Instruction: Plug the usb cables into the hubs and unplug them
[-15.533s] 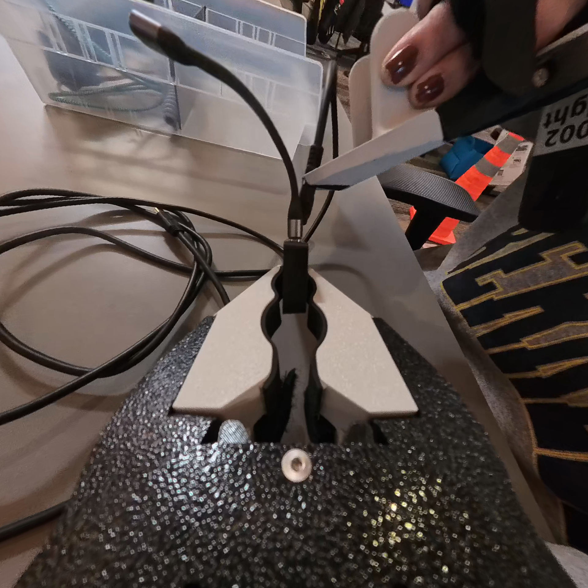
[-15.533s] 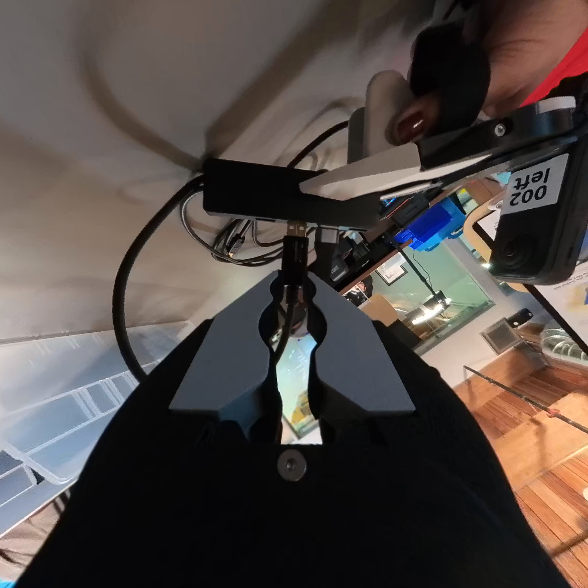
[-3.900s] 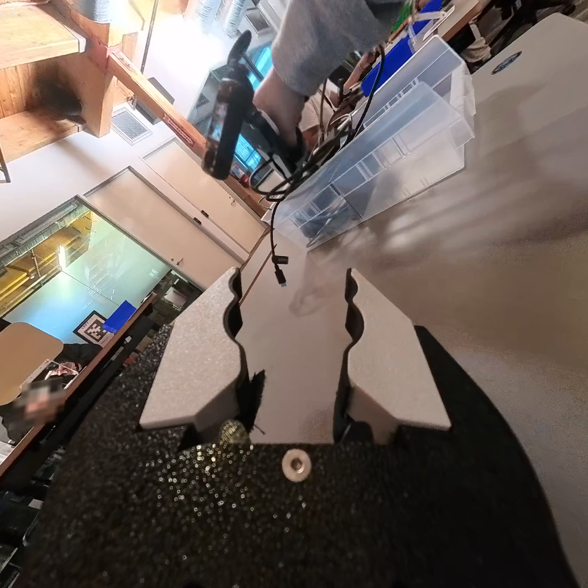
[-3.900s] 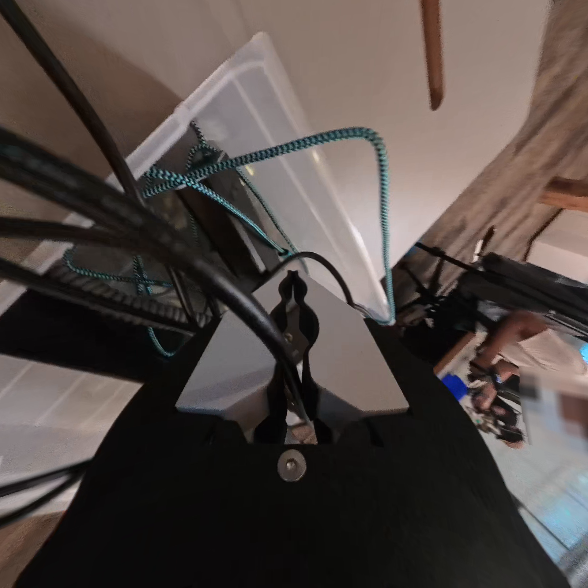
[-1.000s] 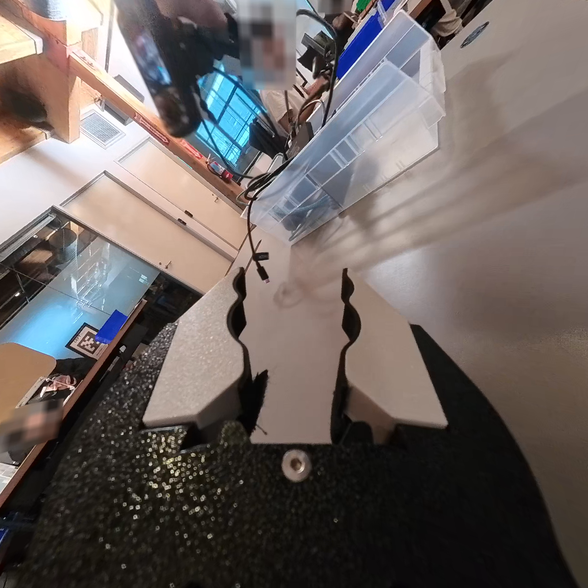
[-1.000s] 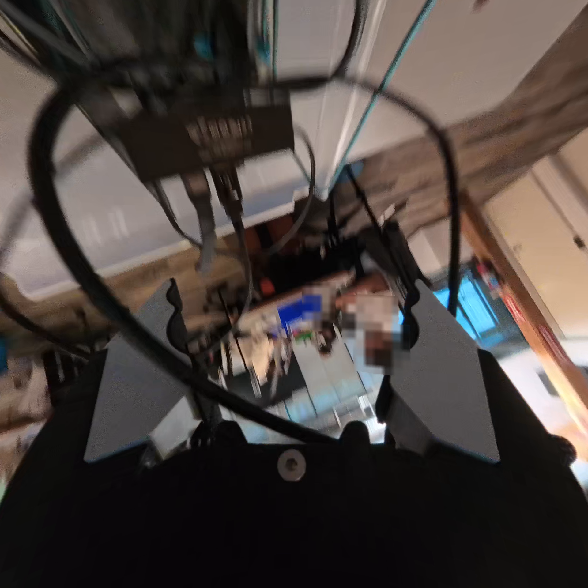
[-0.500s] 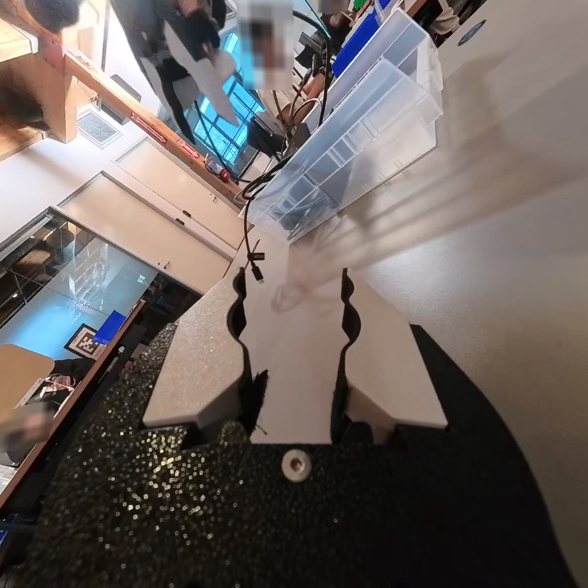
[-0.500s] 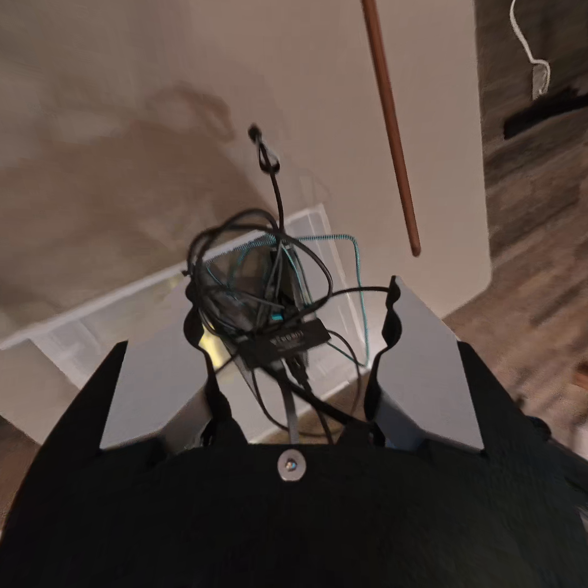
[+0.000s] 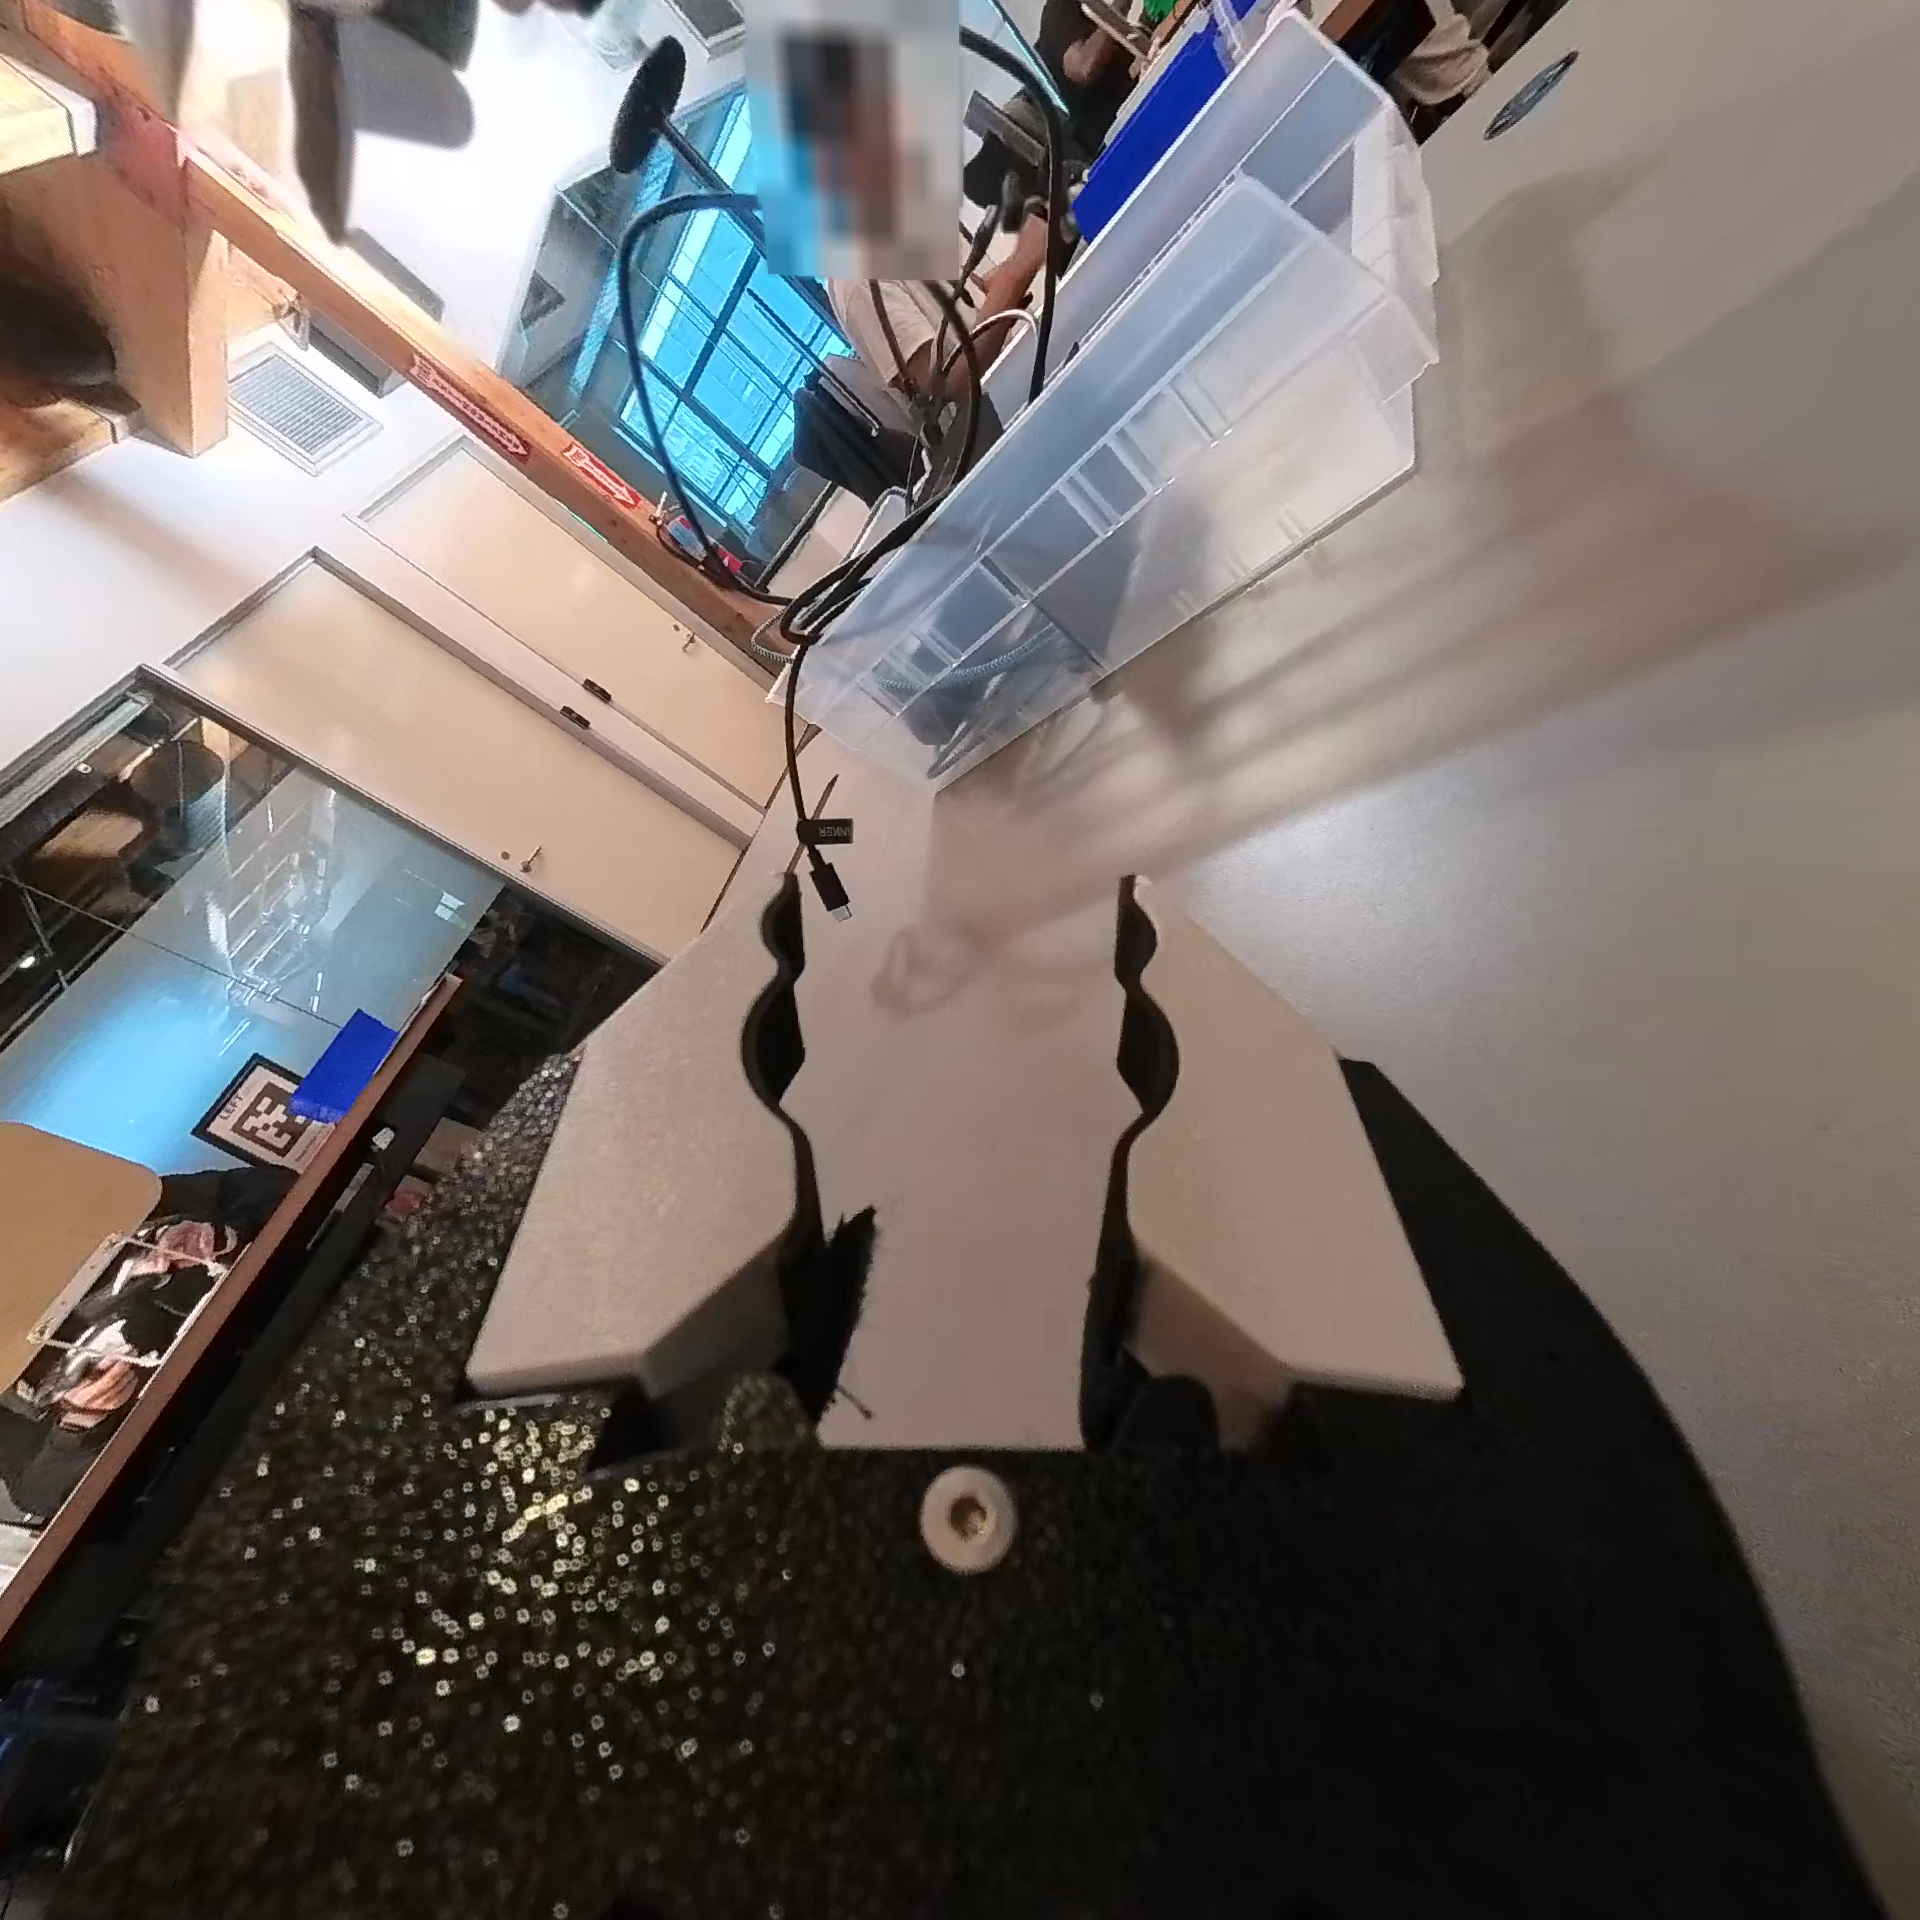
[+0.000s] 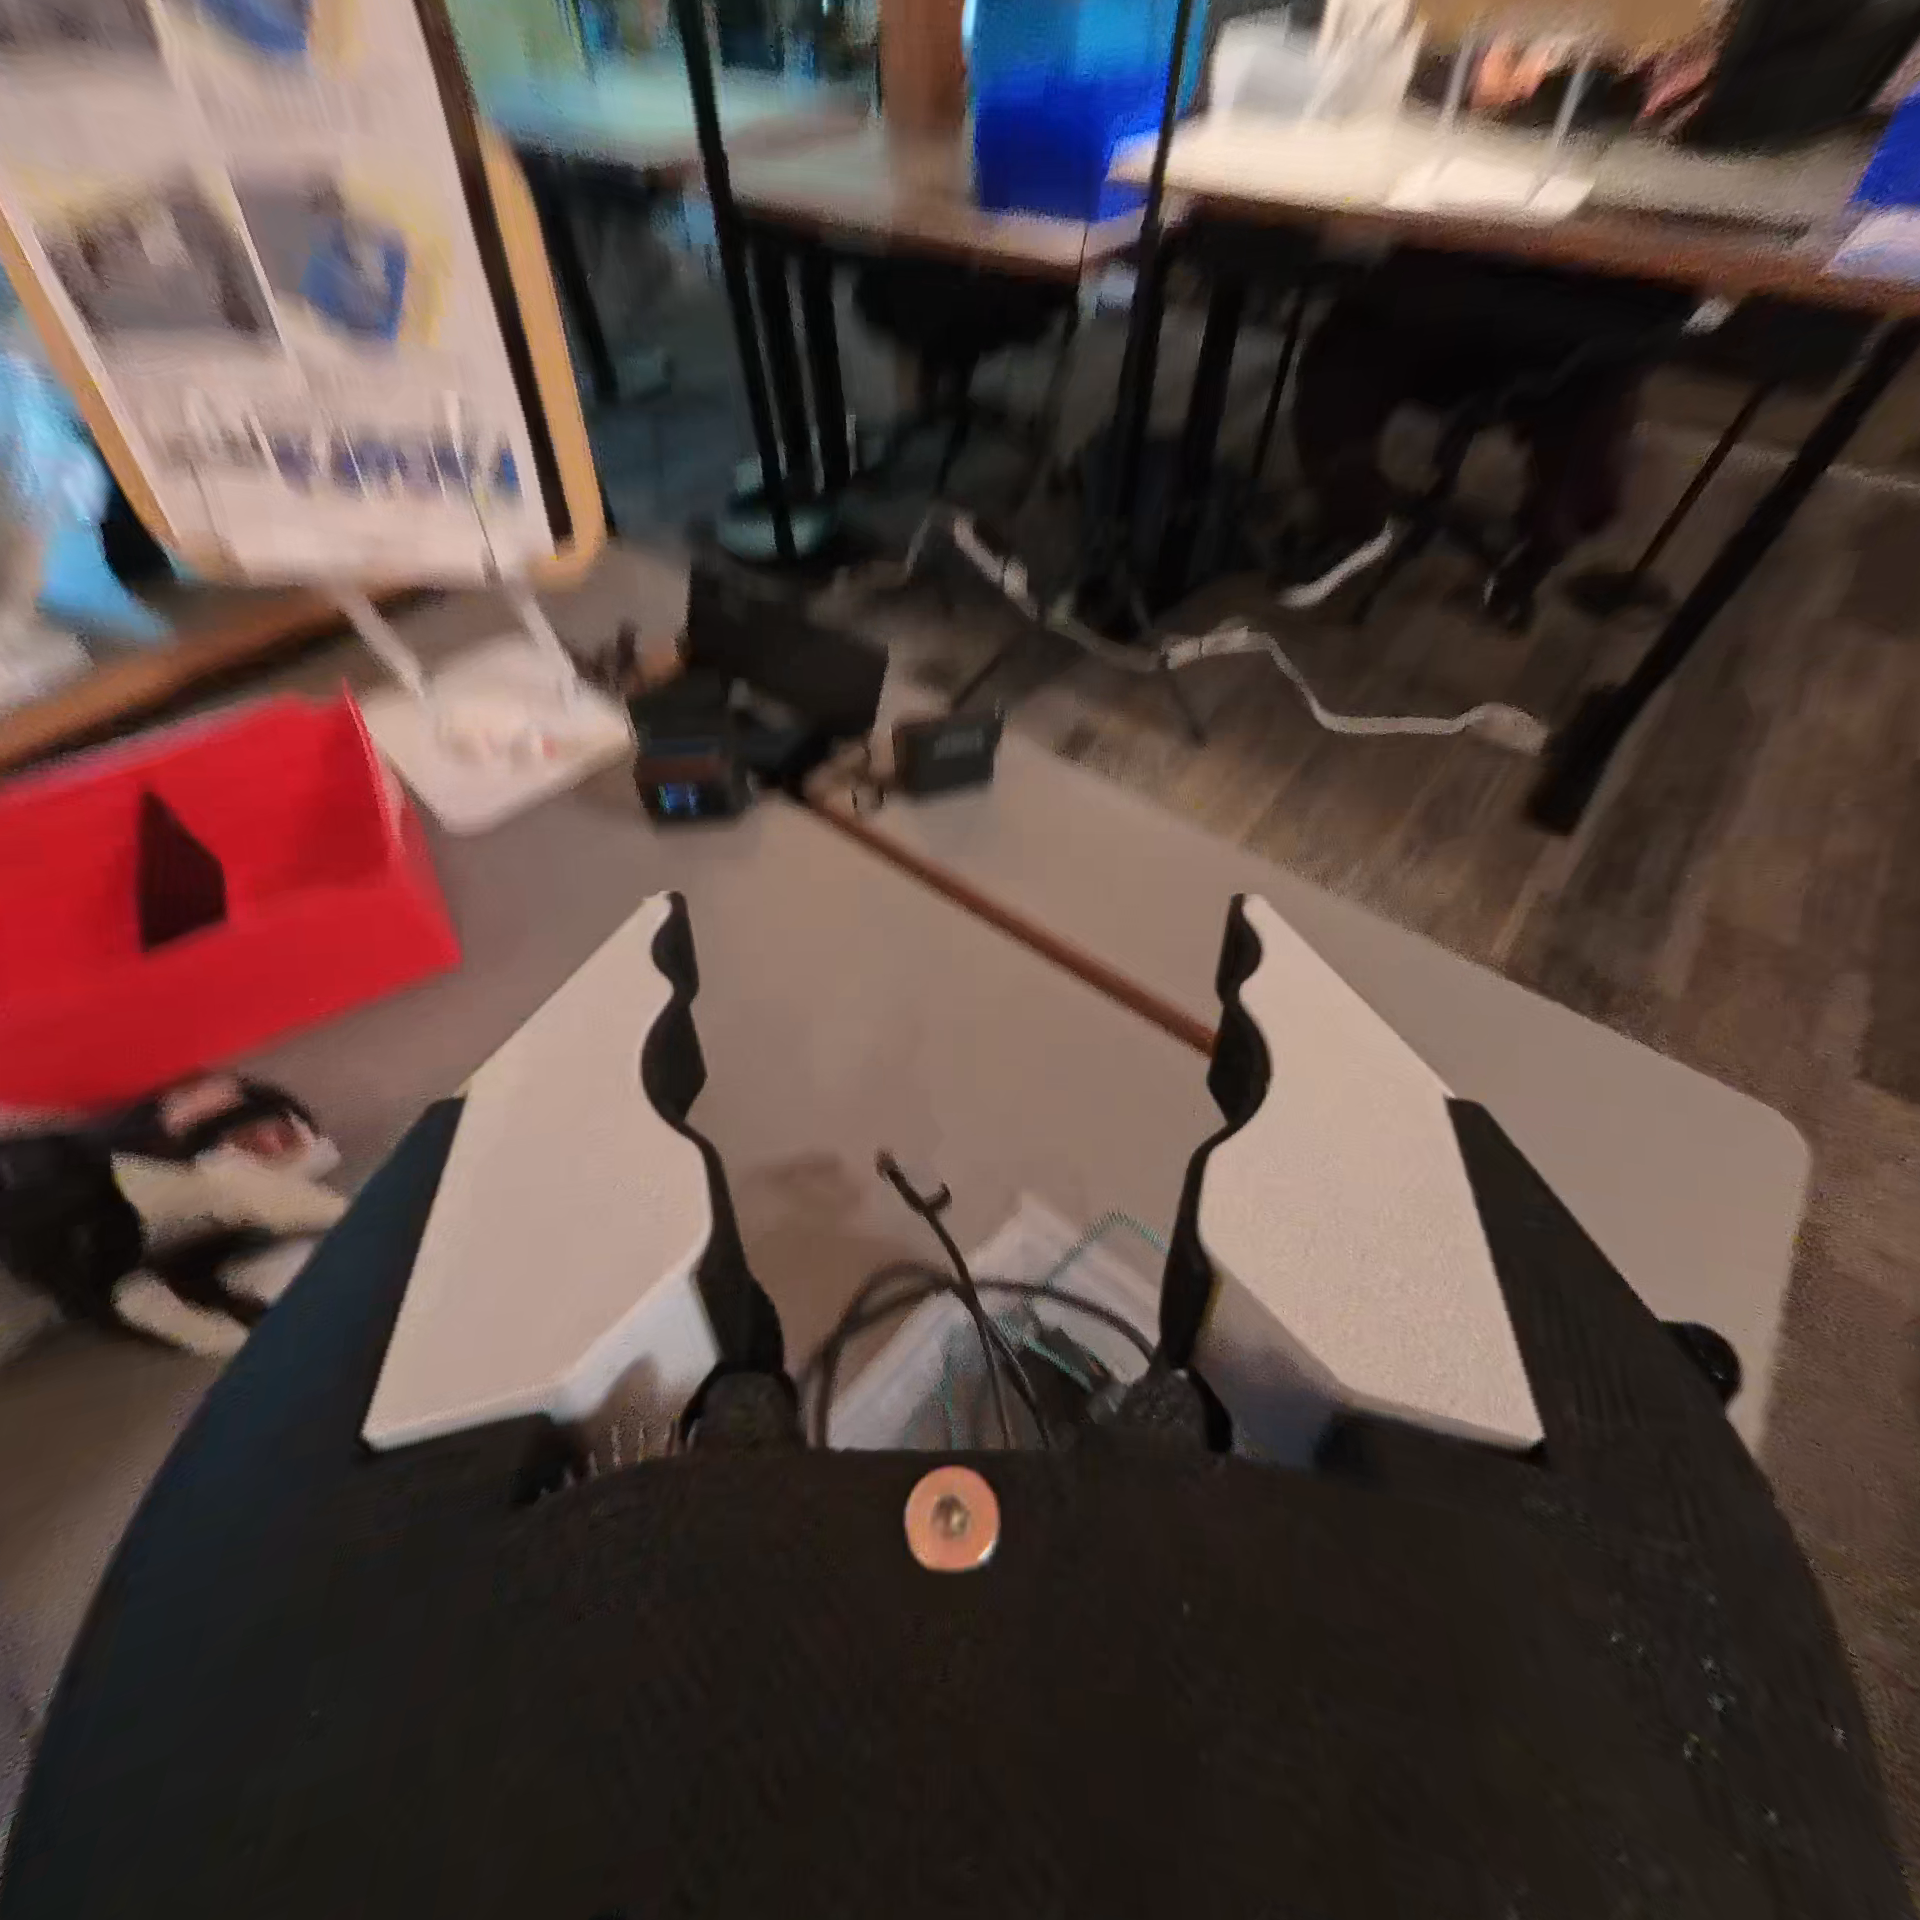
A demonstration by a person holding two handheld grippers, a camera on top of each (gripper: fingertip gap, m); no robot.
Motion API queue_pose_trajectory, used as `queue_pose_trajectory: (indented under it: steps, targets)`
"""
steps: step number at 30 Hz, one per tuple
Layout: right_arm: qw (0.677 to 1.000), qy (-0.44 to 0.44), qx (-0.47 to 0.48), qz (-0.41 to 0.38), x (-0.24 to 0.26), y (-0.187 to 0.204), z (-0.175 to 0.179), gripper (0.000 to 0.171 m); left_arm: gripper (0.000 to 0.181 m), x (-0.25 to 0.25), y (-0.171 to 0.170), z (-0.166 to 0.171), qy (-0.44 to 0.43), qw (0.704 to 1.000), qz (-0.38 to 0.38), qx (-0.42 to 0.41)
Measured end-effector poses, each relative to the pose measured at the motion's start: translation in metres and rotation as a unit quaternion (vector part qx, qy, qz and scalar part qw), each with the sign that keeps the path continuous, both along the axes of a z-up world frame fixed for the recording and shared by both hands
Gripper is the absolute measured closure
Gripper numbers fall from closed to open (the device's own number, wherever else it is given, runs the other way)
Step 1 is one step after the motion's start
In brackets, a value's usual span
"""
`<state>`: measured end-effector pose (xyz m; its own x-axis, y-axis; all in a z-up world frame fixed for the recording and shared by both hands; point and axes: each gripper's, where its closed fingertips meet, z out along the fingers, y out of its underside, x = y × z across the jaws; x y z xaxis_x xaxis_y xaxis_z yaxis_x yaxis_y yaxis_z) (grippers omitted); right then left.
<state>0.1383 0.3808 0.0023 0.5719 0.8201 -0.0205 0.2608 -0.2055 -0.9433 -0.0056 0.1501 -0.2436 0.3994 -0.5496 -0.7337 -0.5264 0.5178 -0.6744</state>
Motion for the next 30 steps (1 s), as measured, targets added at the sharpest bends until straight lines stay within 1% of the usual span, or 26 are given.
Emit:
queue_pose_trajectory:
  steps: [1, 3, 4, 6, 8, 11, 15, 18, 21, 23, 24, 25, 26, 27, 28, 29, 30]
  targets:
    - [0.999, 0.046, -0.005, -0.013, 0.005, 0.002, 0.015, 0.077, 0.122, 0.0, 0.0, 0.0, 0.0, 1.0, 0.0, 0.0]
    - [0.992, 0.122, -0.039, -0.015, 0.012, 0.001, 0.035, 0.079, 0.122, -0.001, 0.001, 0.0, -0.001, 1.0, 0.002, -0.001]
    - [0.988, 0.145, -0.052, -0.019, 0.016, -0.001, 0.04, 0.08, 0.123, -0.002, 0.001, 0.0, -0.002, 1.0, 0.002, -0.001]
    - [0.985, 0.16, -0.053, -0.03, 0.025, -0.006, 0.047, 0.081, 0.123, -0.002, 0.001, 0.0, -0.002, 1.0, 0.002, -0.002]
    - [0.987, 0.155, -0.034, -0.039, 0.032, -0.021, 0.05, 0.081, 0.123, -0.002, 0.001, 0.0, -0.002, 1.0, 0.001, -0.002]
    - [0.99, 0.124, 0.038, -0.06, 0.043, -0.062, 0.048, 0.081, 0.123, -0.001, 0.001, 0.0, -0.002, 1.0, 0.0, -0.001]
    - [0.981, 0.06, 0.127, -0.13, 0.066, -0.124, 0.015, 0.083, 0.123, -0.002, 0.002, 0.0, -0.005, 1.0, 0.001, -0.003]
    - [0.962, 0.01, 0.199, -0.189, 0.086, -0.159, -0.004, 0.083, 0.122, -0.005, 0.006, 0.001, -0.015, 1.0, 0.012, -0.004]
    - [0.925, -0.012, 0.271, -0.266, 0.118, -0.187, -0.012, 0.085, 0.122, -0.017, 0.014, 0.008, -0.037, 0.998, 0.043, 0.007]
    - [0.885, -0.031, 0.314, -0.341, 0.152, -0.2, -0.016, 0.09, 0.122, -0.029, 0.022, 0.012, -0.048, 0.996, 0.076, 0.017]
    - [0.853, -0.054, 0.334, -0.397, 0.177, -0.206, -0.02, 0.091, 0.121, -0.037, 0.027, 0.013, -0.05, 0.994, 0.095, 0.02]
    - [0.811, -0.09, 0.362, -0.45, 0.2, -0.213, -0.022, 0.096, 0.121, -0.044, 0.031, 0.012, -0.049, 0.992, 0.114, 0.02]
    - [0.77, -0.131, 0.404, -0.477, 0.215, -0.218, -0.018, 0.106, 0.12, -0.052, 0.036, 0.009, -0.045, 0.99, 0.133, 0.015]
    - [0.741, -0.166, 0.434, -0.485, 0.222, -0.219, -0.013, 0.112, 0.119, -0.061, 0.041, 0.006, -0.041, 0.987, 0.152, 0.01]
    - [0.724, -0.188, 0.441, -0.496, 0.229, -0.219, -0.013, 0.112, 0.118, -0.07, 0.044, 0.004, -0.036, 0.984, 0.174, 0.007]
    - [0.723, -0.187, 0.435, -0.503, 0.234, -0.217, -0.016, 0.112, 0.118, -0.079, 0.046, 0.004, -0.03, 0.981, 0.193, 0.01]
    - [0.738, -0.168, 0.426, -0.496, 0.235, -0.213, -0.022, 0.112, 0.118, -0.086, 0.047, 0.004, -0.026, 0.978, 0.209, 0.013]
